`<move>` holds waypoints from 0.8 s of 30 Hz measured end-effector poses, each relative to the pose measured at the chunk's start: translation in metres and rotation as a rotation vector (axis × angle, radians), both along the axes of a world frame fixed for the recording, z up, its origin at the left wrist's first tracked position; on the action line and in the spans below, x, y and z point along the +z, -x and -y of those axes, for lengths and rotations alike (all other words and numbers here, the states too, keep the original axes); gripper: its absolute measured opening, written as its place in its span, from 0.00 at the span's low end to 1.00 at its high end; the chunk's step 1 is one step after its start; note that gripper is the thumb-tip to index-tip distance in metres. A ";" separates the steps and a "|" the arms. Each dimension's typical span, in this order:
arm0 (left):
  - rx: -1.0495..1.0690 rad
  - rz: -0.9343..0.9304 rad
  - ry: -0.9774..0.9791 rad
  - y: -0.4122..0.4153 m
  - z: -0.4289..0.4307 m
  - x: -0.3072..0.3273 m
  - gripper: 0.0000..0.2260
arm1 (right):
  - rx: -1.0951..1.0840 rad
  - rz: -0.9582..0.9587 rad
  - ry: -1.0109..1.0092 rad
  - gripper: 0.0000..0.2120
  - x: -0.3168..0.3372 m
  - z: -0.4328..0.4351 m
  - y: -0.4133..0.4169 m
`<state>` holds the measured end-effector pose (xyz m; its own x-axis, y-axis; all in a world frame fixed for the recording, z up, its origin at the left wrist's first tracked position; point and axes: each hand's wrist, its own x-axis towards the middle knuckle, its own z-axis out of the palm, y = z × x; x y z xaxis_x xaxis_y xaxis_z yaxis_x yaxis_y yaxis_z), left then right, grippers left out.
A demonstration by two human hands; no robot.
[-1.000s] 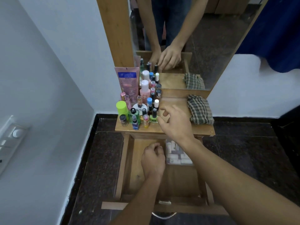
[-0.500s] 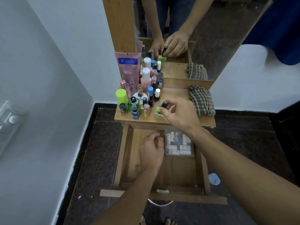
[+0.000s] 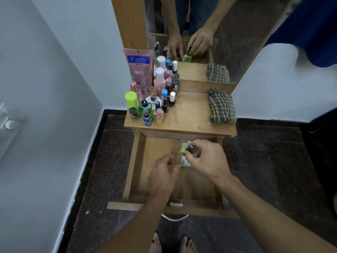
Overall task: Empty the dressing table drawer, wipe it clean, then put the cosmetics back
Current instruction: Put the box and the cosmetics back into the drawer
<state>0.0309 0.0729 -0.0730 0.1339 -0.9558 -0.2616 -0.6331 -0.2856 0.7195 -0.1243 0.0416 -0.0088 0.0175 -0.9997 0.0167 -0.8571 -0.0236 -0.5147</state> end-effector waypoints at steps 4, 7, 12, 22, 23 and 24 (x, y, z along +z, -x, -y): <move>-0.057 0.034 -0.067 -0.003 -0.001 -0.002 0.22 | -0.149 -0.032 -0.183 0.11 -0.020 -0.012 -0.010; -0.135 0.089 -0.153 -0.004 0.002 -0.005 0.23 | -0.134 -0.027 -0.254 0.08 -0.028 -0.020 -0.015; -0.203 0.128 -0.191 -0.008 0.001 -0.010 0.25 | 0.062 -0.195 -0.209 0.07 -0.023 -0.025 -0.012; -0.224 0.065 -0.240 0.006 0.001 -0.012 0.13 | 0.181 -0.310 -0.255 0.08 -0.025 -0.023 -0.003; -0.226 0.063 -0.244 0.007 0.000 -0.012 0.12 | 0.182 -0.304 -0.252 0.08 -0.026 -0.022 -0.003; -0.224 0.060 -0.246 0.008 0.001 -0.013 0.11 | 0.180 -0.300 -0.249 0.07 -0.027 -0.021 -0.005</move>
